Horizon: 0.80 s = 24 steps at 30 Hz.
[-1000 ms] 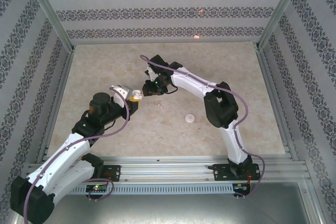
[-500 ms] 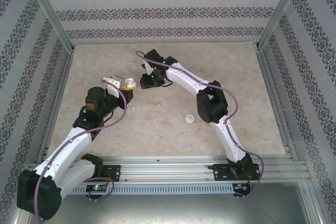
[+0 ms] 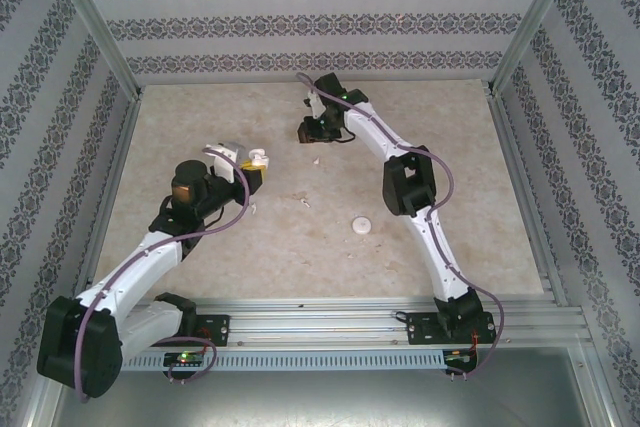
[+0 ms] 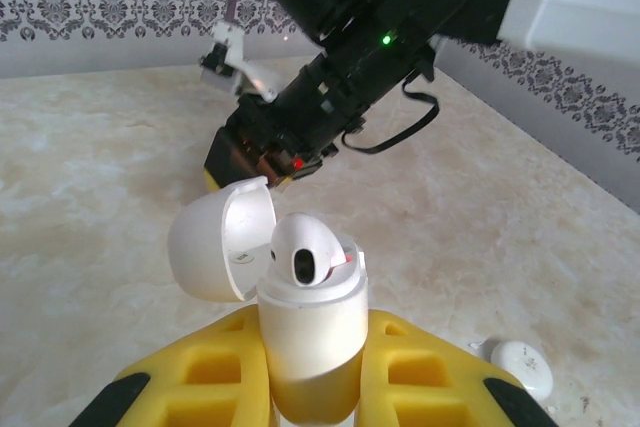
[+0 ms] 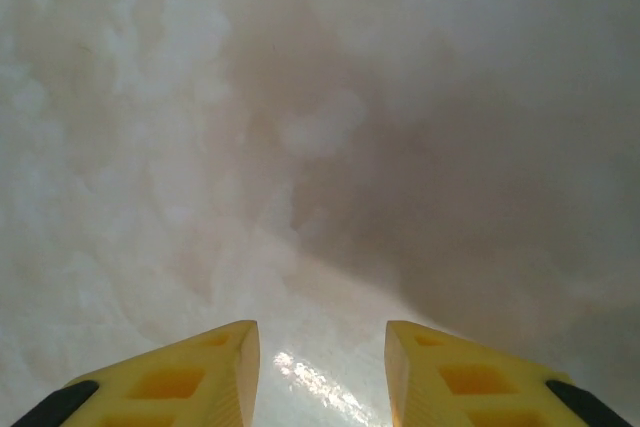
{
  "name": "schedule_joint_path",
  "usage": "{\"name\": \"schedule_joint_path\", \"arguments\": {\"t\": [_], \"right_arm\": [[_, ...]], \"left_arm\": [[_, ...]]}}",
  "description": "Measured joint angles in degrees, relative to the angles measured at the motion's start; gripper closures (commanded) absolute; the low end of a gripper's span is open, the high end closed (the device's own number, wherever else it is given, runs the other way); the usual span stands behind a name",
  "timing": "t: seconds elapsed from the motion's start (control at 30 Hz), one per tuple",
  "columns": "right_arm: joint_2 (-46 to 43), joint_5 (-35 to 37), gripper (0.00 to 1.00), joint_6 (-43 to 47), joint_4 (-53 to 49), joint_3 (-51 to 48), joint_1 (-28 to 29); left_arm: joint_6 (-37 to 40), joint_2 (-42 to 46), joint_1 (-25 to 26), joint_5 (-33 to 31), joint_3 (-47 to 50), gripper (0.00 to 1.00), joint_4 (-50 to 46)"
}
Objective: Insert wireless bluetooth earbuds into charging case
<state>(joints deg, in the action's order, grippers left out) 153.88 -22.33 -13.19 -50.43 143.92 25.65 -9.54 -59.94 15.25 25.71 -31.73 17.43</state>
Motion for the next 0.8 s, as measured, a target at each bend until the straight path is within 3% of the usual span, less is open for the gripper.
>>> {"name": "schedule_joint_path", "arguments": {"t": [0.23,0.8], "right_arm": [[-1.3,-1.3,0.66,1.9,-1.0,-3.9,0.0],[-22.4,-1.0,0.66,-0.6,2.7,-39.0,0.0]], "left_arm": [[-0.6,-0.1,0.0,0.9,0.1,1.0,0.6],[-1.5,6.0,0.0,1.3,2.4,1.0,1.2]]}}
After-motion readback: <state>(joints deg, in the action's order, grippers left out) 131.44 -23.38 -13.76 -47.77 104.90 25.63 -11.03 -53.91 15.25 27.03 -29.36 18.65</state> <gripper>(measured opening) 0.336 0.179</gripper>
